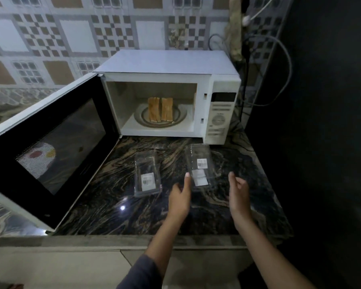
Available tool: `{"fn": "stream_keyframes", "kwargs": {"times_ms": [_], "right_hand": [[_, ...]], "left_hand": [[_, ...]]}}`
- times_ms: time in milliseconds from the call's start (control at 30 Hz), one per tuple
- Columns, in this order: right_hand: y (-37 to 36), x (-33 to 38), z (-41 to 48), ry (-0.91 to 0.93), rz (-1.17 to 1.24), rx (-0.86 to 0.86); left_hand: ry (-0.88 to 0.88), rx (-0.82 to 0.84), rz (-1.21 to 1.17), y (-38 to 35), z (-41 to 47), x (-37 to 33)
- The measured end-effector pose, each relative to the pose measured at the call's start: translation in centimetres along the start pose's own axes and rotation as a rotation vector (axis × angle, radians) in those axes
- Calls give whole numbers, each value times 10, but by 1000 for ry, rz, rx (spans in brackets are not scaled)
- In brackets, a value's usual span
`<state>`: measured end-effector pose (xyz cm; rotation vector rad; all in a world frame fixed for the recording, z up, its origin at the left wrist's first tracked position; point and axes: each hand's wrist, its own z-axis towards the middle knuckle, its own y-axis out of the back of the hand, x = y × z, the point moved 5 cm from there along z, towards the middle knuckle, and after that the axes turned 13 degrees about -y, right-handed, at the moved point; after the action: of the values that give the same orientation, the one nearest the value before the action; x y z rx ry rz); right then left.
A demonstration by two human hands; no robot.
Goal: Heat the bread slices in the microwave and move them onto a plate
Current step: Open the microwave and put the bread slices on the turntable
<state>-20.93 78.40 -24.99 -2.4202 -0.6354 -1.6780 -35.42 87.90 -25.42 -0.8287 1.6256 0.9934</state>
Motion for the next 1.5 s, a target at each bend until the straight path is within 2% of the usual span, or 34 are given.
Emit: {"fn": "stream_keyframes", "kwargs": {"times_ms": [67,133,233,600,967,1067,1167,1267,1333,1400,1500], "right_hand": [[-8,7,17,-175,-131,162],[-18,6,18,-309,-154,327],[-24,0,19,-364,-96,393],[-18,-16,26,-342,-263,267],[-20,-4,26,-284,-465,211],[-21,-4,30,-303,-469,252],[-23,-2,27,-266,-550,301],[-21,17,22,-15,-746,190],[-23,30,17,94,-695,123],[-32,39,13,140,-593,145],[-53,42,1,187,-573,219]], "left_hand": [[129,13,-132,-11,13,7],[175,2,-259,-18,20,8],[191,-38,-350,-21,23,10],[210,-35,-246,-13,24,24],[212,-40,-180,-11,20,23],[157,-27,-86,-10,18,18],[-6,11,256,1,10,0],[-278,-143,306,23,-1,-23],[-414,-268,295,45,-4,-32],[-451,-351,318,66,3,-33],[-420,-405,377,91,18,-29]]}}
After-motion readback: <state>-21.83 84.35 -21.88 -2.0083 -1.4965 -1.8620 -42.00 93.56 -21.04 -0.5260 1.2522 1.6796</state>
